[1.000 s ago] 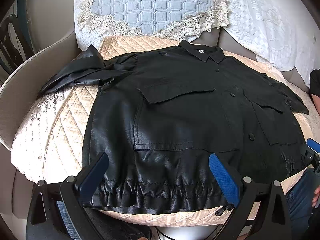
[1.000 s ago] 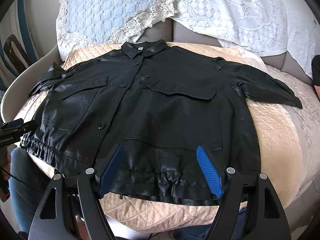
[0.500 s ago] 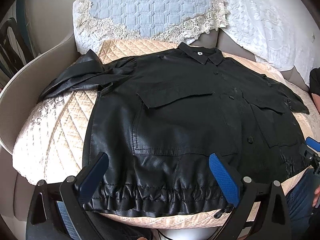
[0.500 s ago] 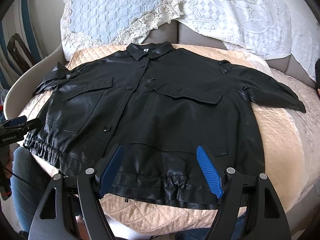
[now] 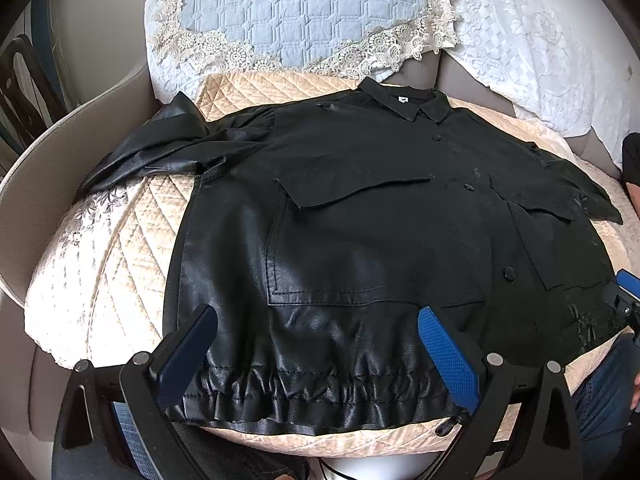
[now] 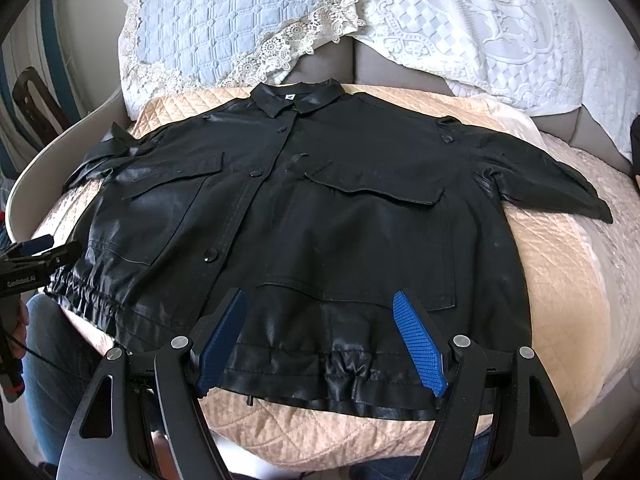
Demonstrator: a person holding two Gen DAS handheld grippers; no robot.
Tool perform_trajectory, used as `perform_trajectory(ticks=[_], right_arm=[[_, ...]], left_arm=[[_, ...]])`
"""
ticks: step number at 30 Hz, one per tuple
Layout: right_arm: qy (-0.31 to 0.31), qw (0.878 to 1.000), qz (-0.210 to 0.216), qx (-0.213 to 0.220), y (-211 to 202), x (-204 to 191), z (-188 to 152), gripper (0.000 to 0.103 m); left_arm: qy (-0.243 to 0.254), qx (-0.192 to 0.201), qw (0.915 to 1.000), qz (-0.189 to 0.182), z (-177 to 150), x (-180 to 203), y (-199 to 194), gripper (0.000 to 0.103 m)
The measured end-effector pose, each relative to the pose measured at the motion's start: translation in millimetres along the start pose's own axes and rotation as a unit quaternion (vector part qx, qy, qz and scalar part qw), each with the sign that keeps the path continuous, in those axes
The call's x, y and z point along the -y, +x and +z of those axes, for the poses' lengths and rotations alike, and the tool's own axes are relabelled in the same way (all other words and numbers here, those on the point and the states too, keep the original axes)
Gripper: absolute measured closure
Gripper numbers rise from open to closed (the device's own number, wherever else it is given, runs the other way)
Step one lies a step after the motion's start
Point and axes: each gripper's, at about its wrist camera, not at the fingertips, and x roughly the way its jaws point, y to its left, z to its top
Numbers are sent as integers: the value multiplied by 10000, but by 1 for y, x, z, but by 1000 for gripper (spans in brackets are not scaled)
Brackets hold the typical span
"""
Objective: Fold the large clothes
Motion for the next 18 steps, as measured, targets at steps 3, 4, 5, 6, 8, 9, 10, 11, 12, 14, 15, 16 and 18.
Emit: perform_trajectory(ticks=[3, 4, 5, 6, 8, 9, 10, 11, 12, 14, 15, 16, 18], right_arm=[[0, 10000, -1, -31, 3, -1, 0, 27], [-5, 10000, 0, -37, 3, -1, 0, 27], [-11, 10000, -3, -46, 4, -2, 0, 27], [-23, 10000, -7, -56, 4, -2, 0, 27], [-30, 10000, -2, -45, 3, -3, 0, 27], [-29, 10000, 8, -37, 3, -3, 0, 27], [-25, 10000, 12, -30, 3, -4, 1, 27], [-21, 10000, 19, -20, 2, -4, 1, 27], [-21, 10000, 29, -8, 2, -4, 1, 27], [-45, 10000, 39, -11, 1, -4, 1, 27], [-65, 10000, 36, -11, 1, -5, 1, 27], [-72, 10000, 39, -7, 0, -5, 2, 27], [-69, 10000, 52, -8, 0, -6, 3, 27]], left_arm=[[-14, -11, 10000, -13, -1, -1, 1, 1], [-26, -17, 10000, -30, -1, -2, 2, 1], [-31, -16, 10000, -51, -1, -2, 2, 1], [-36, -11, 10000, -60, -1, -3, 3, 1], [-54, -29, 10000, -69, -1, -4, 4, 1], [-61, -41, 9999, -81, -1, -4, 5, 1], [-61, -42, 9999, -88, -1, -4, 4, 1], [-62, -38, 9999, -80, -1, -5, 4, 1], [-60, -25, 9999, -79, -2, -4, 3, 1], [-77, -14, 9999, -74, -2, -5, 2, 1], [-86, -14, 9999, -76, -1, -6, 2, 1], [-101, -10, 9999, -70, -1, -6, 1, 1], [-115, 6, 9999, -79, -2, -7, 0, 1]])
